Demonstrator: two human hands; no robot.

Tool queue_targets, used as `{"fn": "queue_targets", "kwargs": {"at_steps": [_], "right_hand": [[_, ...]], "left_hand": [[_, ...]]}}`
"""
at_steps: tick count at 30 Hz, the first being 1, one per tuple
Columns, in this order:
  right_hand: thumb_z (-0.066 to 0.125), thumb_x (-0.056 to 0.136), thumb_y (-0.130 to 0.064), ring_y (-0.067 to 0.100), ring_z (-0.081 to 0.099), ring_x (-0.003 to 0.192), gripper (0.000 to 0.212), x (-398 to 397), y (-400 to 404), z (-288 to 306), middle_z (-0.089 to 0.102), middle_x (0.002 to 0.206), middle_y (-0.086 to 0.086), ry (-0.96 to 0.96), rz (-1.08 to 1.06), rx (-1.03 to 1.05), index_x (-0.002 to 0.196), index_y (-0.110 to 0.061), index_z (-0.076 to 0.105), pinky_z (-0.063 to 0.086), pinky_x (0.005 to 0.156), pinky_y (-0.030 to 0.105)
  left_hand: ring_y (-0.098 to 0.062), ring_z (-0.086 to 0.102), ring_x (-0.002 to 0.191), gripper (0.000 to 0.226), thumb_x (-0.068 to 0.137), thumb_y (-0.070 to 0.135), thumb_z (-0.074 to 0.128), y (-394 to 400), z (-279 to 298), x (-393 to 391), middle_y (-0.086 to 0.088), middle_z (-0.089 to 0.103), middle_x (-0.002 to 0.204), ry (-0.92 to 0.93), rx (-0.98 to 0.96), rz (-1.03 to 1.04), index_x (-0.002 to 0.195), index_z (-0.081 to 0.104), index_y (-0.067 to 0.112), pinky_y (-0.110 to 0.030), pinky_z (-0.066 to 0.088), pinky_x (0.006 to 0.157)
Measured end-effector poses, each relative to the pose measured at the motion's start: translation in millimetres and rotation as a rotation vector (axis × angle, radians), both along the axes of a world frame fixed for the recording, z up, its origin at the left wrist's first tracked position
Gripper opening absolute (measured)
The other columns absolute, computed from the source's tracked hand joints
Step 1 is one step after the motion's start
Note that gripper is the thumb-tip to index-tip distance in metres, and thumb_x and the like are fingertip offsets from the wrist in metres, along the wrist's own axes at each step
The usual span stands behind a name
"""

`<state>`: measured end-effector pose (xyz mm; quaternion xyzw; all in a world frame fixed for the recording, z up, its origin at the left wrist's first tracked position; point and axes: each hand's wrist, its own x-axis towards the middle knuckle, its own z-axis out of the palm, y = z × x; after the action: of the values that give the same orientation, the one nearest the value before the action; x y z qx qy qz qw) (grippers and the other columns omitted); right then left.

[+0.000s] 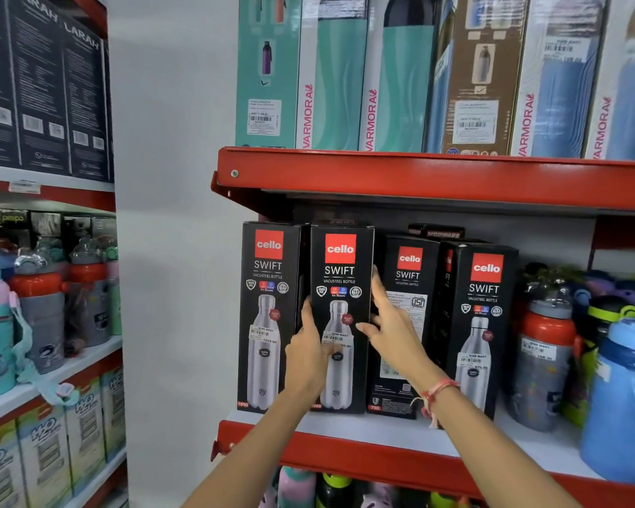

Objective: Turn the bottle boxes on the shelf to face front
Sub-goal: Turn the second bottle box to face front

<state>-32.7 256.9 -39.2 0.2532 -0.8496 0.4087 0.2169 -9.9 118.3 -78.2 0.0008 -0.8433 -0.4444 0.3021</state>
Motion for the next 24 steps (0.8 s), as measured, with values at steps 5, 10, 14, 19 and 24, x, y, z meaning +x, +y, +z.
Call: {"fn": "queue_targets", "kwargs": {"at_steps": [5,10,14,19,24], "right_hand": [[0.059,0.091,-0.009,0.031,0.065,0.096,0.100,-8.2,3.7,-8.9,0.063,0.109,0.017,0.027,-0.073,0.062,0.144,-0.043,-0.018,0.055,0.081,0.036],[0.059,0.091,-0.007,0.002,0.041,0.052,0.099,-5.1,-0.1,-8.3,0.035,0.064,-0.013,0.087,-0.133,0.088,0.141,-0.040,-0.020,0.039,0.058,0.019],[0.057,0.091,-0.002,0.000,0.039,0.052,0.096,-7.0,-6.1,-8.8,0.044,0.071,-0.010,0.126,-0.153,0.069,0.145,-0.033,-0.015,0.041,0.064,0.021],[0.056,0.090,0.002,-0.003,0.045,0.060,0.093,-11.6,-10.2,-14.9,0.053,0.137,0.012,0.141,-0.121,0.009,0.151,-0.032,-0.006,0.050,0.075,0.023],[0.060,0.089,-0.002,0.016,0.065,0.087,0.084,-13.0,-8.7,-19.6,0.051,0.139,0.012,0.213,-0.161,-0.005,0.152,-0.026,0.010,0.055,0.088,0.034]], "left_hand": [[-0.028,0.063,0.094,0.093,0.087,0.009,0.064,6.2,-5.7,-9.7,-0.020,0.064,0.115,-0.060,-0.053,0.060,0.151,-0.003,0.019,-0.040,0.051,0.088],[-0.033,0.062,0.105,0.098,0.087,0.004,0.062,0.6,4.5,-15.0,-0.020,0.062,0.119,-0.094,-0.186,0.100,0.150,-0.011,0.017,-0.040,0.047,0.092],[-0.025,0.058,0.077,0.089,0.089,-0.002,0.048,-6.7,14.7,-13.4,-0.018,0.062,0.094,-0.022,-0.342,0.162,0.149,-0.015,0.018,-0.036,0.051,0.077],[-0.023,0.061,0.079,0.090,0.089,-0.003,0.051,-7.0,17.5,-14.0,-0.017,0.063,0.092,-0.005,-0.374,0.194,0.150,-0.011,0.018,-0.034,0.052,0.075],[-0.027,0.060,0.083,0.091,0.090,0.000,0.052,-3.5,3.1,-8.2,-0.017,0.060,0.099,0.022,-0.395,0.205,0.149,-0.013,0.021,-0.032,0.047,0.074]]}}
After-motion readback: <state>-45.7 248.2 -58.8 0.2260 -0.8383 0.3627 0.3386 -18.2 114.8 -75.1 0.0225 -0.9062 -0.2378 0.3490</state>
